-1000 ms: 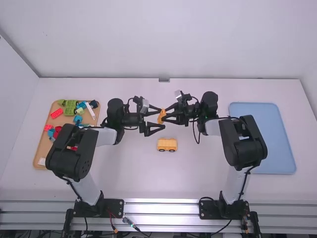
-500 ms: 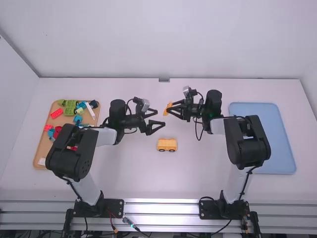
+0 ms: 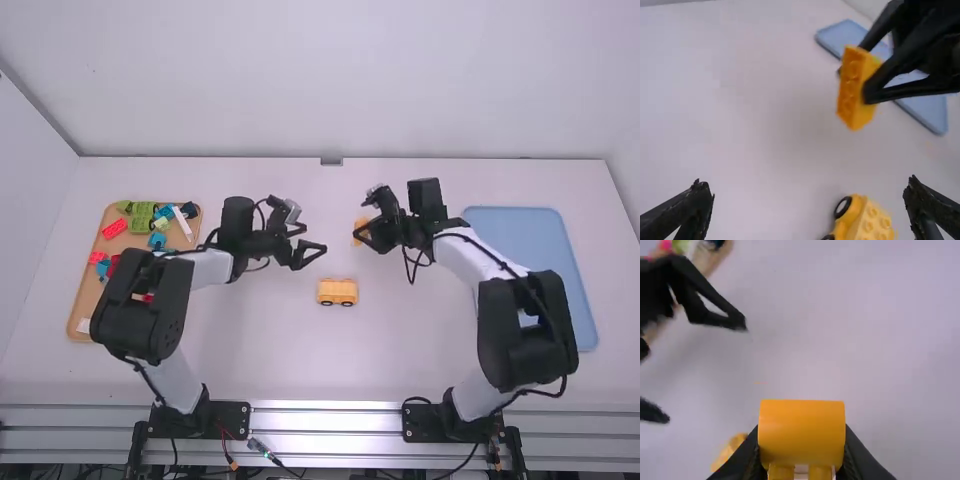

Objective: Assemble lego blocks to make yellow taxi

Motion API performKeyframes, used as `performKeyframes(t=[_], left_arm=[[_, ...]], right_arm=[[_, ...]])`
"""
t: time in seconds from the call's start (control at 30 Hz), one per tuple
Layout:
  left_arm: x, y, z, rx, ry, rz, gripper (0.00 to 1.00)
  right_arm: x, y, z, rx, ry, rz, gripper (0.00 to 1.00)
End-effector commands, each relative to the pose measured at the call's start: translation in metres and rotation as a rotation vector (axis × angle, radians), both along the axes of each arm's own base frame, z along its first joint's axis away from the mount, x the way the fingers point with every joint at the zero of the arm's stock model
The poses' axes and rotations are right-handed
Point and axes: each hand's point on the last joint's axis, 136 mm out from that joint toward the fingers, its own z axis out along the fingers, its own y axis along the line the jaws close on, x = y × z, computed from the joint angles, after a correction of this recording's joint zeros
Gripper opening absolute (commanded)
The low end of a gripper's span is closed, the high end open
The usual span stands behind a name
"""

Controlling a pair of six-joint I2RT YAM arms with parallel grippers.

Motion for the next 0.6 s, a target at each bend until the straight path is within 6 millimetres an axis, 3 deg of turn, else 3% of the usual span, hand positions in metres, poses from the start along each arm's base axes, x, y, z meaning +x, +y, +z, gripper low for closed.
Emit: performKeyframes(t=[0.0,0.17,0.3,0.47,0.57], left_arm=[[0.018,0.011,0.013,0.053,-0.085,-0.011,0.99],[0.03,0.03,0.018,0.171,-0.053,-0.024,0.99],[0.045,0.049,0.023,0.28,-0.003,0.049,0.99],[0.056,0.059,0.028,0.34,-0.002,0.101,0.99],[0.058,0.059,0.029,0.34,-0.015,0.105,0.99]], right_arm=[[0.023,-0.026,0.012,-0.284,-0.151,-0.013,0.0],[-0.001,-0.048,0.005,-0.544,-0.035,0.071,0.0],[-0.032,-0.066,-0.016,-0.728,0.087,0.22,0.0],[-0.065,-0.072,-0.041,-0.812,0.205,0.406,0.0],[-0.074,-0.071,-0.061,-0.844,0.26,0.472,0.0]])
